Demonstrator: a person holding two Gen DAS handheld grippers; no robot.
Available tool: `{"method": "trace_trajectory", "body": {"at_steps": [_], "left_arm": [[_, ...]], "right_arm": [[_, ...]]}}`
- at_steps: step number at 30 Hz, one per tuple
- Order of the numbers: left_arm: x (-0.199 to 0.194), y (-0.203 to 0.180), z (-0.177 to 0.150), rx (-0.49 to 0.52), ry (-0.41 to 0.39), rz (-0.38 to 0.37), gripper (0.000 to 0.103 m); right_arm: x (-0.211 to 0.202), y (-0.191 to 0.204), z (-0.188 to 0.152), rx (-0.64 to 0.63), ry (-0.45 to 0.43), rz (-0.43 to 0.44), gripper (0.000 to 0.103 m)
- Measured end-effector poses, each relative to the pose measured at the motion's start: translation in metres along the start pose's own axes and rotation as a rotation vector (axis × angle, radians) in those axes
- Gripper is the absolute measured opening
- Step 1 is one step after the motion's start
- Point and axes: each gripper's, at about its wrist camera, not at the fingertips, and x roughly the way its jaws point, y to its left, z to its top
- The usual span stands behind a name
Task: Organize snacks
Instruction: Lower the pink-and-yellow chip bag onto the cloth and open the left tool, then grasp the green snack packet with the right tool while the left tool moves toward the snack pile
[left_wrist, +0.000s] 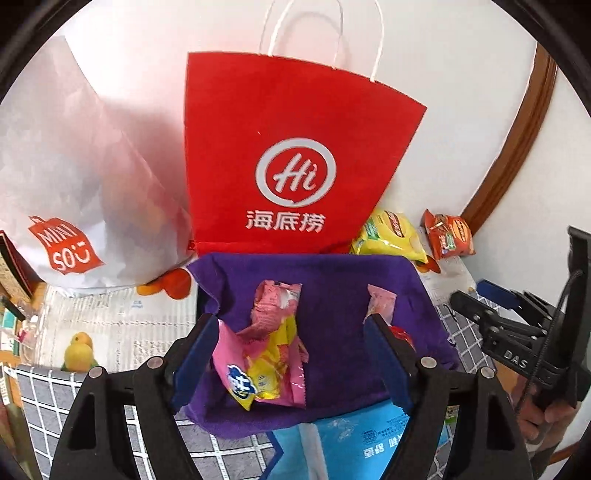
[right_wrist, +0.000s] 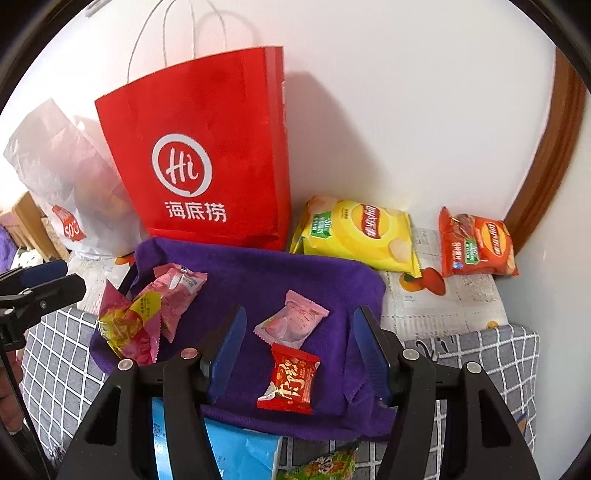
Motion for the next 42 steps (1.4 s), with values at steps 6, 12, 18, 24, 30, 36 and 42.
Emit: {"method": "trace_trajectory", "body": {"at_steps": [6, 12, 18, 24, 30, 36, 42], "left_arm": [[-0.010, -0.005, -0.001, 0.030, -0.026, 0.017, 0.078], [-0.019, -0.011, -0.003, 0.034, -0.037, -0.024, 0.078], [-0.018, -0.011, -0.004, 0.012, -0.010, -0.033, 0.078], [-0.017, -0.009, -0.004, 0.000, 0.004, -0.023, 0.078], [-0.017, -0.008, -0.004, -0.008, 0.007, -0.026, 0.079], [-0.019, -0.009, -0.003, 0.003, 0.008, -0.030, 0.079], [-0.026, -0.010, -0.002, 0.002, -0.006, -0.034, 0.079]], "right_arm": [[-0.013, -0.005, -0.017, 0.011, 0.009, -0.053, 0.061], [-0.039, -0.028, -0.043, 0.049, -0.009, -0.091, 0.061], [-0.066, -0.068, -0.080, 0.142, -0.059, -0.126, 0.061], [-0.046, -0.078, -0.119, 0.170, 0.044, -0.057, 0.056], [-0.027, -0.060, -0.136, 0.168, 0.077, 0.017, 0.056], [-0.001, -0.053, -0.137, 0.189, 0.114, 0.016, 0.056], [0.022, -0.050, -0.142, 0.183, 0.181, 0.037, 0.056]]}}
